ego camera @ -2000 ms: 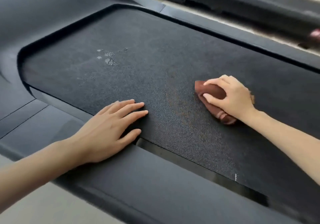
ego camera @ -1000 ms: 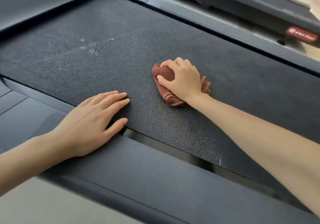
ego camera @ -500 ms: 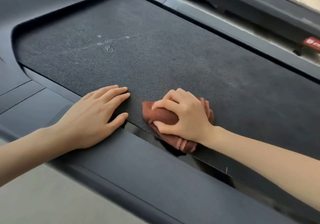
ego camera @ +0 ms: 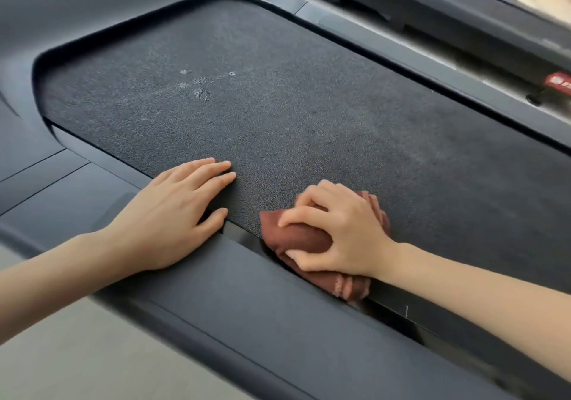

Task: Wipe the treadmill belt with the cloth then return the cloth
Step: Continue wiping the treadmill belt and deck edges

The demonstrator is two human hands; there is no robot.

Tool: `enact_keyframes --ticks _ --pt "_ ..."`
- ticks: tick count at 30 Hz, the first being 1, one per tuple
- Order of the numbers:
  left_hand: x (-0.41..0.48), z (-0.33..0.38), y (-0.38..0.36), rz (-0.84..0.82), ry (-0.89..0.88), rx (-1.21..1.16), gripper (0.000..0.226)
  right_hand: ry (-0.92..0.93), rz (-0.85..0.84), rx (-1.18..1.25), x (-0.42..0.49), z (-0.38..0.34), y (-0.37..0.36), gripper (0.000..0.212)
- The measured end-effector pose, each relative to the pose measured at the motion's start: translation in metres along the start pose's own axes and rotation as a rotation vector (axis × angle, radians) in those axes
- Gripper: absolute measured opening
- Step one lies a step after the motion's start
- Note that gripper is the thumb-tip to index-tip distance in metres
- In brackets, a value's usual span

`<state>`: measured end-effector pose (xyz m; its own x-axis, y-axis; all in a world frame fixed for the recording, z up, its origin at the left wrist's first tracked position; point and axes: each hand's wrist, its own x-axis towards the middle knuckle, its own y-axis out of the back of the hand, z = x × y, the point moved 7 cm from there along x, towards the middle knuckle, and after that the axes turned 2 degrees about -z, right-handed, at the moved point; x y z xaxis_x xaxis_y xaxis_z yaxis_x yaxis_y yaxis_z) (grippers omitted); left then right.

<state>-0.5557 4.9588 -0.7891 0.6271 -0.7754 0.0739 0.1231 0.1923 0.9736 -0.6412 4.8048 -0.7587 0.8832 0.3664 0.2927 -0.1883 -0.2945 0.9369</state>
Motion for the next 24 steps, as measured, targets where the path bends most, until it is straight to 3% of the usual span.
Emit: enact_keyframes --ticks 5,11,16,20,22,24 --pt "0.002 -0.001 -0.001 -0.011 -0.004 0.006 0.070 -0.054 0.027 -0.004 0.027 -0.008 -0.011 0.033" --pt "0.001 0.000 -0.001 -0.004 -0.005 0.011 0.069 0.100 -0.059 -0.032 -0.025 0.026 0.011 0.033" --pt "0.001 0.001 0.000 0.004 -0.004 0.024 0.068 -0.089 -0.037 -0.049 -0.001 0.085 0.021 0.033" --pt "0.001 0.001 0.000 -0.008 -0.001 0.036 0.069 -0.377 0.106 -0.102 0.025 0.103 0.013 0.032" --pt "0.001 0.001 0.000 -0.013 -0.001 0.038 0.069 -0.379 0.158 -0.130 0.024 0.088 0.008 0.034" --pt "0.001 0.002 -0.001 -0.022 -0.003 0.036 0.068 -0.230 0.122 -0.089 0.015 0.068 0.005 0.038"
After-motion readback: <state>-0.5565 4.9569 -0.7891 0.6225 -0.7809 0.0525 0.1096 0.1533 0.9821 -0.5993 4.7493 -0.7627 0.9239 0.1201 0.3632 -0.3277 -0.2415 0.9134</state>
